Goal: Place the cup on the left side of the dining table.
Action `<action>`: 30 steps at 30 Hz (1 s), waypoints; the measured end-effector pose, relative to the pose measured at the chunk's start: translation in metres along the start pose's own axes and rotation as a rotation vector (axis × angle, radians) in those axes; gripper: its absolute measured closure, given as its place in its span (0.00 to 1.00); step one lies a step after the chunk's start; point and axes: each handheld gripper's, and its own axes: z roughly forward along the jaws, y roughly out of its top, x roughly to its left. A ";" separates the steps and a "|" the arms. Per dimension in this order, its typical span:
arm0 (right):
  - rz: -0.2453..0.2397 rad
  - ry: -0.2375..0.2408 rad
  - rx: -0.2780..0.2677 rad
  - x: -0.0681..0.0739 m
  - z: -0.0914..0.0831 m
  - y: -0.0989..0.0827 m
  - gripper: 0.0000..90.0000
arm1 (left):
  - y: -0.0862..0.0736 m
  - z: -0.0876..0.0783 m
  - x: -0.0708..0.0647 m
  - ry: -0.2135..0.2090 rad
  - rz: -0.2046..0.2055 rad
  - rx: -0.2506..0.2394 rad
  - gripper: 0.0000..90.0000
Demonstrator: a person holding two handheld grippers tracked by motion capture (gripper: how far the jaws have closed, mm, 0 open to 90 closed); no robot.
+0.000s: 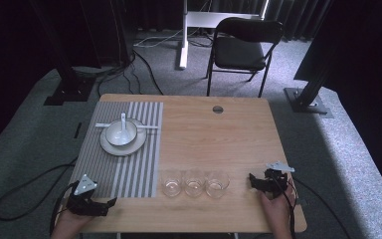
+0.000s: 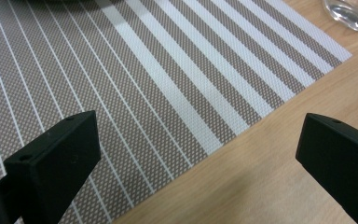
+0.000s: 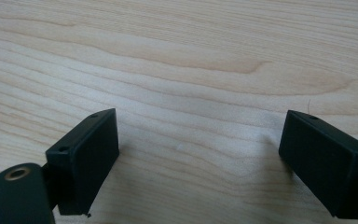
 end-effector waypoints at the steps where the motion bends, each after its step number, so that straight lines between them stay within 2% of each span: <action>1: 0.000 0.000 0.000 0.000 0.000 0.000 0.13 | 0.001 0.001 -0.001 -0.007 0.003 -0.002 0.00; 5: 0.000 0.000 0.000 0.000 0.000 0.000 0.13 | 0.005 0.004 -0.006 -0.006 0.022 0.008 0.00; 10: 0.000 0.000 0.000 0.000 0.000 0.000 0.13 | 0.011 0.008 -0.014 -0.024 0.049 0.005 0.00; 14: 0.000 0.000 0.000 0.000 0.000 0.000 0.13 | 0.015 0.010 -0.017 -0.042 0.058 0.012 0.00; 18: 0.001 0.000 0.000 0.000 0.000 0.000 0.13 | 0.016 0.013 -0.020 -0.042 0.063 0.020 0.00; 30: 0.000 0.000 0.000 0.000 0.000 0.000 0.13 | 0.029 0.016 -0.030 -0.065 0.091 -0.011 0.00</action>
